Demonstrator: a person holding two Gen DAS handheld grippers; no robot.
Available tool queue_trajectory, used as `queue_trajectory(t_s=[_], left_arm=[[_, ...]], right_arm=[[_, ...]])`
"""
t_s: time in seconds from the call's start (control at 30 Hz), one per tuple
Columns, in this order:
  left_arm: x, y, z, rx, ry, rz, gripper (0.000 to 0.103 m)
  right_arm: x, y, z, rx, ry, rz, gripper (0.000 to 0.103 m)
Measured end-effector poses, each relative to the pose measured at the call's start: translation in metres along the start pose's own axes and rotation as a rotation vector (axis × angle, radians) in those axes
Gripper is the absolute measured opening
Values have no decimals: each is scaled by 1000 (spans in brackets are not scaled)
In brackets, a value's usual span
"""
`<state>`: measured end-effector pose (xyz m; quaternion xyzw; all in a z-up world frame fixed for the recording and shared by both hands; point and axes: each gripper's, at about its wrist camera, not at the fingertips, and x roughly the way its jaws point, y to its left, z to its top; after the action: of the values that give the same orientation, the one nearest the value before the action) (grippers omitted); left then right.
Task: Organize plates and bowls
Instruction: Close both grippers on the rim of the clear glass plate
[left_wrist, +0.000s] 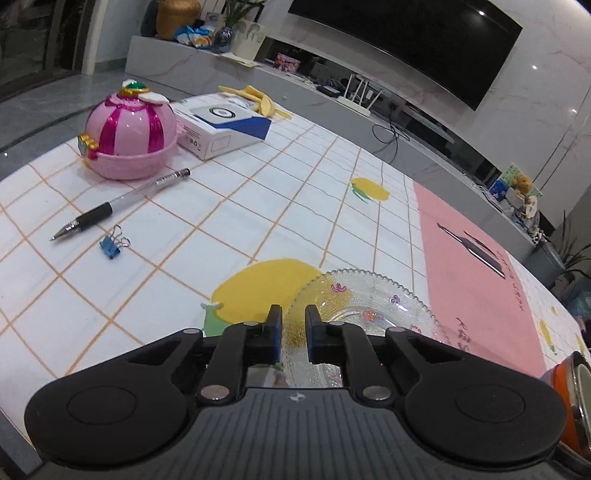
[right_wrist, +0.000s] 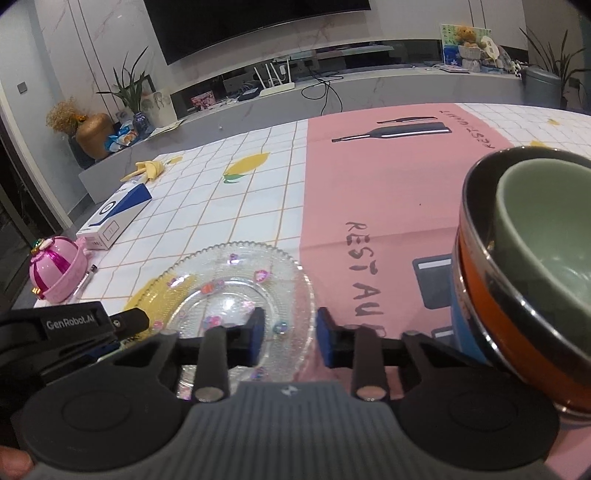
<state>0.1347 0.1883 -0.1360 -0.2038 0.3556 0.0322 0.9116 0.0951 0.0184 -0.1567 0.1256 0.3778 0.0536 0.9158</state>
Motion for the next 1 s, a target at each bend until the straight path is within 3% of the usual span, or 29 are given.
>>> queue_trajectory(t_s=[0.37,0.57,1.0], left_arm=[[-20,5,0,-14,-37,41,11],[-41,7,2,-74,-68,22,11],[-88,-22,-1,-95,-133,-17,11]], right_arm=[[-8,-1,8,-7,56,65,15],[-29,-3,14,-4,42,113,15],[-83,-24,32,27,-37,174,13]])
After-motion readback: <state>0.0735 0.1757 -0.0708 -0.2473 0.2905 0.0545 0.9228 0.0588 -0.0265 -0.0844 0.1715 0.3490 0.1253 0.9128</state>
